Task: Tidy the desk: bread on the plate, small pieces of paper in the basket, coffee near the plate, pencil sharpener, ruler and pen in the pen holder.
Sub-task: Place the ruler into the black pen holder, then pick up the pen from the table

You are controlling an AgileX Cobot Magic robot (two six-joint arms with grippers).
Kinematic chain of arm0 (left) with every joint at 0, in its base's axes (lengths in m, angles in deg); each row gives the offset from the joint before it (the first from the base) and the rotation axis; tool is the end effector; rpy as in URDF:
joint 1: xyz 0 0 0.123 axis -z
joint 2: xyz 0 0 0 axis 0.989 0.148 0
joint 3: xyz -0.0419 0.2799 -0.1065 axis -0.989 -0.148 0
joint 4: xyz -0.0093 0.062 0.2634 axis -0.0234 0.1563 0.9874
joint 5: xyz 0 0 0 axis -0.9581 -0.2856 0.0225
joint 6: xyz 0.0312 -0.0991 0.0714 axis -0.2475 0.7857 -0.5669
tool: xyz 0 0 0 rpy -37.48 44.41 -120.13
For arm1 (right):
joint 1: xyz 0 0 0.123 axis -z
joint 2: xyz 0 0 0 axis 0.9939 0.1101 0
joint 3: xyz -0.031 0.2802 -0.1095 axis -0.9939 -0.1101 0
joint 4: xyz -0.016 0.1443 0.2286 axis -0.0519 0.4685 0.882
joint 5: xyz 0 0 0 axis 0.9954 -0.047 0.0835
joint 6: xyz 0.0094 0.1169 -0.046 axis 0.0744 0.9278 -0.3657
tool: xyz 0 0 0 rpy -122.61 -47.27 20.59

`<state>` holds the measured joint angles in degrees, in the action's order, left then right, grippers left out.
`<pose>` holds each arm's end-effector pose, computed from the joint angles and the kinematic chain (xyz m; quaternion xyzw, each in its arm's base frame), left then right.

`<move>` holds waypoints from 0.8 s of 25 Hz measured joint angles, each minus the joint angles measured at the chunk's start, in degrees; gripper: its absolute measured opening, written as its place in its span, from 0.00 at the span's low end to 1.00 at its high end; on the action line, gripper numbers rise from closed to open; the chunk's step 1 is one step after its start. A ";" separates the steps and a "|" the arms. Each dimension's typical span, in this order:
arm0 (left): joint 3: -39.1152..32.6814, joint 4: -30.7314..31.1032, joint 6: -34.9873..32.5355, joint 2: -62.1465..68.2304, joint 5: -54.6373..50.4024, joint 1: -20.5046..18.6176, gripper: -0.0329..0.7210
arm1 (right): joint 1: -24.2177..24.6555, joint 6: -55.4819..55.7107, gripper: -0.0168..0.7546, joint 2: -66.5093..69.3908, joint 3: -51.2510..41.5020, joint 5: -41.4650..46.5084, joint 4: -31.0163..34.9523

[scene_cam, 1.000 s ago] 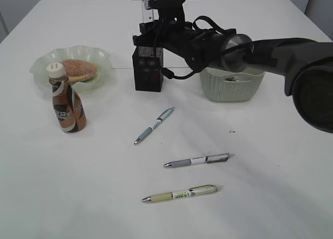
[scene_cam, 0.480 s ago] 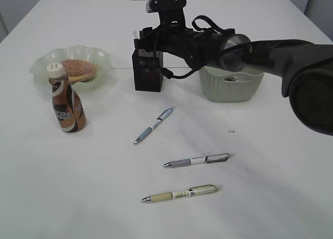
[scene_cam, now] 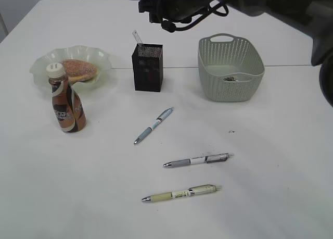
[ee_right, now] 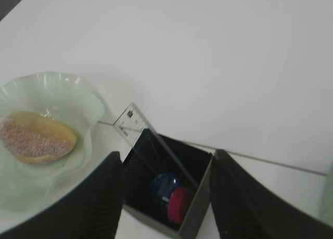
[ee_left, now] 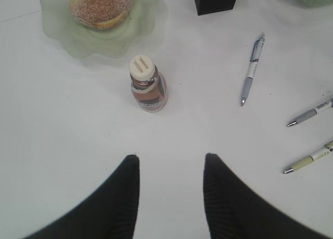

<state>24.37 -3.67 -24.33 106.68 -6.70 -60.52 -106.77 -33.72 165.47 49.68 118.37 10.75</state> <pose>0.2883 -0.1005 0.4199 0.1250 0.9431 -0.0328 0.3064 0.5709 0.2442 0.2637 -0.1029 0.8696 0.1387 0.4625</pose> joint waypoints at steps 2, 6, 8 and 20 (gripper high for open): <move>0.00 0.00 0.00 0.00 0.00 0.00 0.44 | 0.00 0.00 0.52 -1.13 2.26 8.33 2.08; 0.00 0.00 0.00 0.13 0.00 0.00 0.44 | 0.00 0.00 0.51 -2.18 7.40 24.08 5.73; 0.00 0.00 0.00 0.51 -0.55 0.00 0.44 | 0.00 0.04 0.51 -2.22 10.02 30.84 7.13; 0.00 -2.60 -1.33 8.65 -0.77 0.10 0.44 | 0.33 1.54 0.51 -3.32 13.03 37.26 8.04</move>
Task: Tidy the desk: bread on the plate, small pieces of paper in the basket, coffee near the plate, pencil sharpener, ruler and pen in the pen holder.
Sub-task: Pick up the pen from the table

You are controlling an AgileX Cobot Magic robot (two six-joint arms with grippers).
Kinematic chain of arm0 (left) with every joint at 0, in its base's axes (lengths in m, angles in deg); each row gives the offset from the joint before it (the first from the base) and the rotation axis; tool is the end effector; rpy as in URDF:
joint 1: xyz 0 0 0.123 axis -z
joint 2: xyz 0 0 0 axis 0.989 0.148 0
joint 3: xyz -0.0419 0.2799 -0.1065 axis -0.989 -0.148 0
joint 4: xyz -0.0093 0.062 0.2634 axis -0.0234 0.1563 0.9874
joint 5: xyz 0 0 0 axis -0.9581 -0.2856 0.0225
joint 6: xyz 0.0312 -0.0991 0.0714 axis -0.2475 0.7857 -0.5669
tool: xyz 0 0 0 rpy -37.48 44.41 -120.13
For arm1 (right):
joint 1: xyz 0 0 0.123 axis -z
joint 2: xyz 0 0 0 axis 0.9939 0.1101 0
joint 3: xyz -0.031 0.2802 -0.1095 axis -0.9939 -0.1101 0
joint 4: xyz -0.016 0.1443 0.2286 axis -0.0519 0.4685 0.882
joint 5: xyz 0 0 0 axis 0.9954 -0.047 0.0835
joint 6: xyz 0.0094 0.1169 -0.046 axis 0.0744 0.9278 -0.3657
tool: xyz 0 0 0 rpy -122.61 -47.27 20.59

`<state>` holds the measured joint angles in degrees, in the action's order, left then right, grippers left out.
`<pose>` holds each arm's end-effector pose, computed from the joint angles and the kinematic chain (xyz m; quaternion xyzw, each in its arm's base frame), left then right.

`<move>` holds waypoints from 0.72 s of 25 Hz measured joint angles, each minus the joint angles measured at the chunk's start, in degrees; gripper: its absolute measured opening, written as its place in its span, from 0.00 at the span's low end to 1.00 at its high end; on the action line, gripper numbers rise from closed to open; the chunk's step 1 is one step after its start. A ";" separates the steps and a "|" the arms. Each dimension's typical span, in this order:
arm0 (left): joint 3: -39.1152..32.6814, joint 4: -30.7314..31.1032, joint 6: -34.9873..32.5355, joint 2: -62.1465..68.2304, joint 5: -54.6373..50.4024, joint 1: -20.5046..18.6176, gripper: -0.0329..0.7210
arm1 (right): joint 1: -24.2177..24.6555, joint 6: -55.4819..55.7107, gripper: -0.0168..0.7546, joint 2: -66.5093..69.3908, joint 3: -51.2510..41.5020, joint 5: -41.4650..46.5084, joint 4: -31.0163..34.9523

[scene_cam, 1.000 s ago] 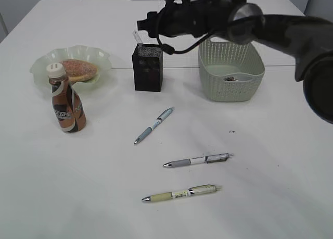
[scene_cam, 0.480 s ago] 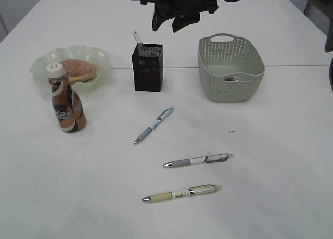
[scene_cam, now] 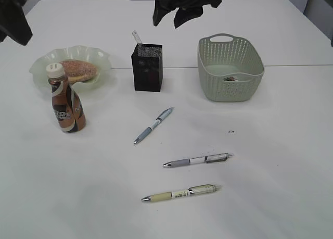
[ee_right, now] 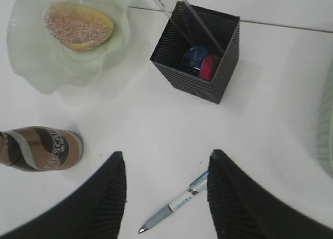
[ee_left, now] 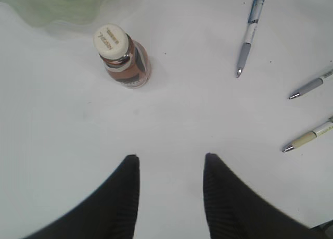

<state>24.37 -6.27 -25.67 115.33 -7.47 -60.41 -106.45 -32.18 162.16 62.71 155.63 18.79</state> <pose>0.3232 -0.1203 0.3696 0.1409 0.9636 -0.0341 0.2247 0.5086 0.2329 0.3197 -0.0986 0.9410 0.1627 0.2799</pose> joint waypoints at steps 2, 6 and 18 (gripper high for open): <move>0.00 -0.35 -0.66 0.66 0.00 0.24 0.44 | 1.07 0.00 0.51 -0.76 0.00 0.03 -0.73; 0.00 -0.72 -1.25 1.55 0.00 0.89 0.44 | 4.83 -0.10 0.51 -3.30 -0.12 0.12 -1.33; 11.30 -5.10 -5.23 13.36 0.11 3.33 0.44 | 15.38 -7.83 0.51 -18.08 -28.70 0.12 -7.25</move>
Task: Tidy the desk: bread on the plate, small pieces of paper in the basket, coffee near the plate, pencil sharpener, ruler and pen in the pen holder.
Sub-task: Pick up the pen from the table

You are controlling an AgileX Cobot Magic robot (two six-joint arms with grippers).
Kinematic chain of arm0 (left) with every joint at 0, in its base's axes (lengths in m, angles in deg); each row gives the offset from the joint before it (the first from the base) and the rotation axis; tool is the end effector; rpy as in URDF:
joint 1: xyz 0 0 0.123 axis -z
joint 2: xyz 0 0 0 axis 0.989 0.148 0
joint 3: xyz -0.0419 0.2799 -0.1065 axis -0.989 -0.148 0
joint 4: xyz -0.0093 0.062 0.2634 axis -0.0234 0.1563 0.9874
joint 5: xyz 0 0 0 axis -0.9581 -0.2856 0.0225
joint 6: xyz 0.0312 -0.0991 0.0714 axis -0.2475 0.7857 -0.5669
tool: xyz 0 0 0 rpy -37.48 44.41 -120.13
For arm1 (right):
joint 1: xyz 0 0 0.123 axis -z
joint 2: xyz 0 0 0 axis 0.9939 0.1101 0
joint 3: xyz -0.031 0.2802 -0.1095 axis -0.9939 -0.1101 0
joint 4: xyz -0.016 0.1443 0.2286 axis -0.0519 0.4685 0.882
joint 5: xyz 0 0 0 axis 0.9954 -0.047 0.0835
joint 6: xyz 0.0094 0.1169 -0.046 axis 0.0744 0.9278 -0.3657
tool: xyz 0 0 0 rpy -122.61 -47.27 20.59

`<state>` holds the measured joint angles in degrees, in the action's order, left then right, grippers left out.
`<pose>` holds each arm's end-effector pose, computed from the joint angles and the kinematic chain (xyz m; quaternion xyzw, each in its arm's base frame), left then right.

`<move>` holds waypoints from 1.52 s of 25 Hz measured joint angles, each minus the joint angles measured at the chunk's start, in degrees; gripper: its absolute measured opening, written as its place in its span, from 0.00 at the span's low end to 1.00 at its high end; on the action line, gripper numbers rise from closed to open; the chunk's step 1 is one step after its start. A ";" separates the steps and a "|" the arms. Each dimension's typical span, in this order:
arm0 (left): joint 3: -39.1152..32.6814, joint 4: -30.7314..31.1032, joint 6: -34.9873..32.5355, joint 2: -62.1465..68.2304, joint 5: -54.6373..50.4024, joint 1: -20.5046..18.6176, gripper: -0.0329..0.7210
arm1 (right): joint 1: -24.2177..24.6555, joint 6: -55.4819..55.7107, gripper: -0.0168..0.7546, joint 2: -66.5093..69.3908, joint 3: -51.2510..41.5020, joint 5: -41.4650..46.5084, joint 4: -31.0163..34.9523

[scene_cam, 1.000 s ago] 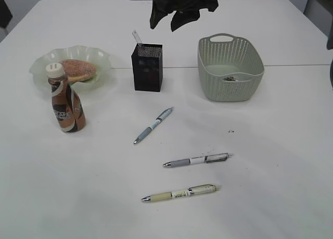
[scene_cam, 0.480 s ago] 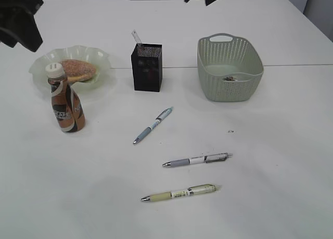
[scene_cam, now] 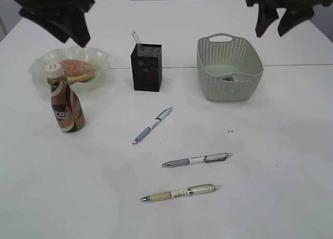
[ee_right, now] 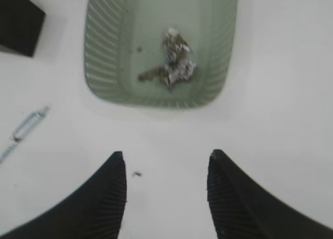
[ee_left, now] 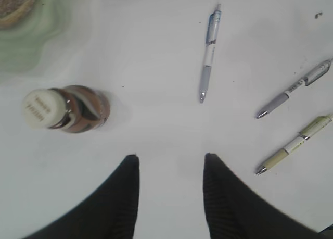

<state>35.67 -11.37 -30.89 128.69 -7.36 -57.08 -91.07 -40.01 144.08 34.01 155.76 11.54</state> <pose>0.3722 -0.1763 0.3444 0.2088 0.9547 -0.0703 0.1998 0.4795 0.0651 0.3218 -0.0361 0.9735 0.0319 0.2236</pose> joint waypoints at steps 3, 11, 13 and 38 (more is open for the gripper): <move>3.50 0.00 -0.93 4.91 0.00 2.77 0.44 | 0.00 -2.33 0.51 -3.21 -8.16 -0.11 -0.60; 11.95 -0.19 -1.16 19.18 0.45 5.84 0.44 | 0.00 -6.12 0.51 -8.70 -16.77 -0.32 -0.84; 13.71 -0.19 -1.40 21.82 0.58 5.84 0.45 | 0.00 -6.12 0.51 -9.70 -16.87 -0.42 -0.84; 15.73 -0.28 -3.04 35.52 1.24 5.84 0.49 | 0.00 -6.24 0.51 -11.07 -16.87 -0.55 -0.84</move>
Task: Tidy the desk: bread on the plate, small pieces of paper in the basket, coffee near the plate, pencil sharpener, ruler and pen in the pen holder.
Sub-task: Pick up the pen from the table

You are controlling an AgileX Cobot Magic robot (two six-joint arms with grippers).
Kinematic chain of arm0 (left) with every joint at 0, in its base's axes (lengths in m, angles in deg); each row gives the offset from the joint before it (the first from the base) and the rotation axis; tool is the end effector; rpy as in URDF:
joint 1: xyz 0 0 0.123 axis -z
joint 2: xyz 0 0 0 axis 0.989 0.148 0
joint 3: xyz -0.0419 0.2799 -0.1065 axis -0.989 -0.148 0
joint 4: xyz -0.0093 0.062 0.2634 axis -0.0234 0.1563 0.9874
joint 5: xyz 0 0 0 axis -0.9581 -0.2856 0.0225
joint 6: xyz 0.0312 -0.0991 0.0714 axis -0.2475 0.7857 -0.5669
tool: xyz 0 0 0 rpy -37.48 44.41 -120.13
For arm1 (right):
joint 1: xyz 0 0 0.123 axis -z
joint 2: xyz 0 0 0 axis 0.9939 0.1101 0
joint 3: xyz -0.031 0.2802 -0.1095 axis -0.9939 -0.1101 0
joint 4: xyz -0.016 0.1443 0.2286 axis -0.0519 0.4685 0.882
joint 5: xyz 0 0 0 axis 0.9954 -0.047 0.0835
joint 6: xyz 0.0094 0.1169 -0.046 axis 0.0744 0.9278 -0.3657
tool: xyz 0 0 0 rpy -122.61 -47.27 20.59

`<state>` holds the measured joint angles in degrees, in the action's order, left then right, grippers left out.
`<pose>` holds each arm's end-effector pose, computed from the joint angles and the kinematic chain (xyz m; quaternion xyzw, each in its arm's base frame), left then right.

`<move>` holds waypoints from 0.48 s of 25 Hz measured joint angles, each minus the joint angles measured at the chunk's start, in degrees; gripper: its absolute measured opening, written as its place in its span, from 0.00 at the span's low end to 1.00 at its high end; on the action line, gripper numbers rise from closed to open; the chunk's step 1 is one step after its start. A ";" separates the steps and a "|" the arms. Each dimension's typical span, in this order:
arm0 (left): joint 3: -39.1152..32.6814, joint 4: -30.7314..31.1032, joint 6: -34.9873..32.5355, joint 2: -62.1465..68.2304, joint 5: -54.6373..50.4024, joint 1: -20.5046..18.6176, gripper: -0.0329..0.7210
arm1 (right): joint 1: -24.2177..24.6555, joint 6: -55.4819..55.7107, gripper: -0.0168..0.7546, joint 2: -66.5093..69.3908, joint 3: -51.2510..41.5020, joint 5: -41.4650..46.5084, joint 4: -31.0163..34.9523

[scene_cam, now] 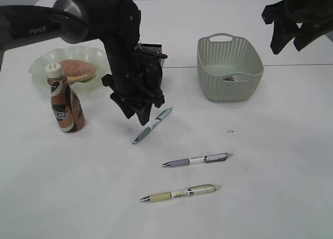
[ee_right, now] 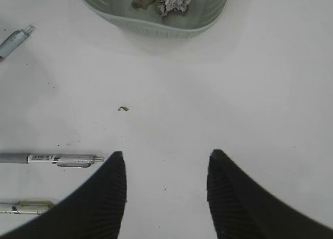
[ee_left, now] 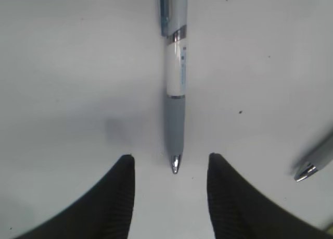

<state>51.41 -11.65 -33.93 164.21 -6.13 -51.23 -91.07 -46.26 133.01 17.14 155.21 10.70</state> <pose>0.4481 -0.2698 0.1330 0.2829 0.9574 -0.0396 0.0417 0.4223 0.0559 0.3170 -0.0904 0.9794 0.0108 0.1805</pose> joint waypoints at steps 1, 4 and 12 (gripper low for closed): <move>0.00 0.00 -0.11 0.28 0.16 0.00 0.49 | 0.00 0.00 0.51 0.00 0.00 0.00 0.00; 0.00 0.00 -0.50 0.53 1.54 0.00 0.49 | 0.00 0.00 0.51 0.00 0.00 0.00 0.00; 0.00 -1.14 -1.76 2.54 4.69 0.00 0.49 | 0.00 0.00 0.50 0.00 0.00 0.00 0.00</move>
<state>51.41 -12.79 -35.69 166.75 -1.44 -51.23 -91.07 -46.26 133.01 17.14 155.21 10.70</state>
